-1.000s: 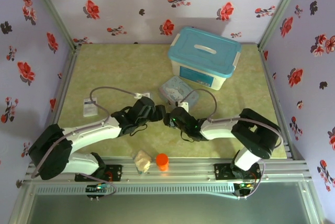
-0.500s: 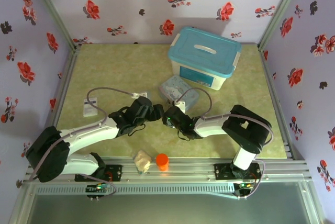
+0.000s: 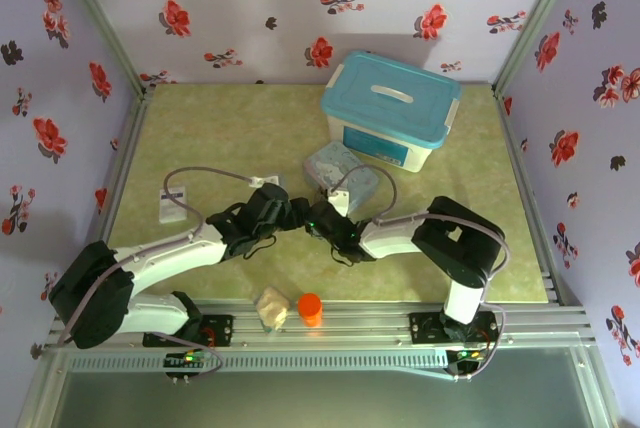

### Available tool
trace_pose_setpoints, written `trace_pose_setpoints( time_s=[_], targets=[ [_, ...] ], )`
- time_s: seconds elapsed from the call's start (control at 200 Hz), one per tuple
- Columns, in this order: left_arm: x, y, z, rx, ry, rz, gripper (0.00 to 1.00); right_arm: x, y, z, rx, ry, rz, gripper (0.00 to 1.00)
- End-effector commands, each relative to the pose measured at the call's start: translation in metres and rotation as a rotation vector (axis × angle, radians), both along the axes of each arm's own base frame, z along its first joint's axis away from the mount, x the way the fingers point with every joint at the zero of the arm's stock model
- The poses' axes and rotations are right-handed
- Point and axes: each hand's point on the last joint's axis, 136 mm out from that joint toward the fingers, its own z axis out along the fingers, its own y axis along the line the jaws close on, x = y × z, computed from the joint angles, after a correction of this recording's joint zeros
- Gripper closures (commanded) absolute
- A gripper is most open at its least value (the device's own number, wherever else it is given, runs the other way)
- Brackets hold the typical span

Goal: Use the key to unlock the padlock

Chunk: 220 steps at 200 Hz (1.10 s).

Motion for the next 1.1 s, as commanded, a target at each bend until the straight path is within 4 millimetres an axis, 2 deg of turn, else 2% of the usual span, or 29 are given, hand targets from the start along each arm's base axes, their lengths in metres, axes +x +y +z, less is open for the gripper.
trace_pose_setpoints(
  time_s=[0.0, 0.125, 0.32, 0.55, 0.69, 0.765, 0.855, 0.935, 1.095],
  targets=[
    [0.000, 0.005, 0.001, 0.004, -0.013, -0.001, 0.29, -0.011, -0.026, -0.050, -0.153, 0.106, -0.036, 0.55],
    [0.001, 0.008, -0.002, 0.010, -0.010, 0.005, 0.29, -0.016, -0.035, -0.054, -0.132, 0.105, -0.053, 0.69],
    [0.004, 0.010, 0.000, 0.018, -0.019, 0.004, 0.29, -0.022, -0.052, -0.027, -0.106, 0.056, -0.057, 0.81],
    [0.014, 0.007, 0.010, 0.035, -0.043, -0.006, 0.29, -0.040, -0.088, -0.019, -0.145, 0.065, -0.092, 0.84],
    [0.022, -0.003, 0.013, 0.056, -0.051, -0.030, 0.29, -0.057, -0.121, -0.018, -0.145, 0.081, -0.143, 0.83],
    [0.025, -0.013, 0.013, 0.072, -0.054, -0.060, 0.29, -0.064, -0.139, -0.015, -0.149, 0.080, -0.174, 0.83],
    [0.027, -0.034, 0.015, 0.091, -0.076, -0.116, 0.29, -0.069, -0.151, -0.014, -0.128, 0.083, -0.199, 0.83],
    [0.029, -0.059, 0.019, 0.107, -0.114, -0.183, 0.28, -0.071, -0.158, -0.016, -0.114, 0.096, -0.218, 0.82],
    [0.048, -0.099, 0.007, 0.173, -0.135, -0.284, 0.27, -0.071, -0.162, -0.021, -0.054, 0.122, -0.263, 0.82]
  ],
)
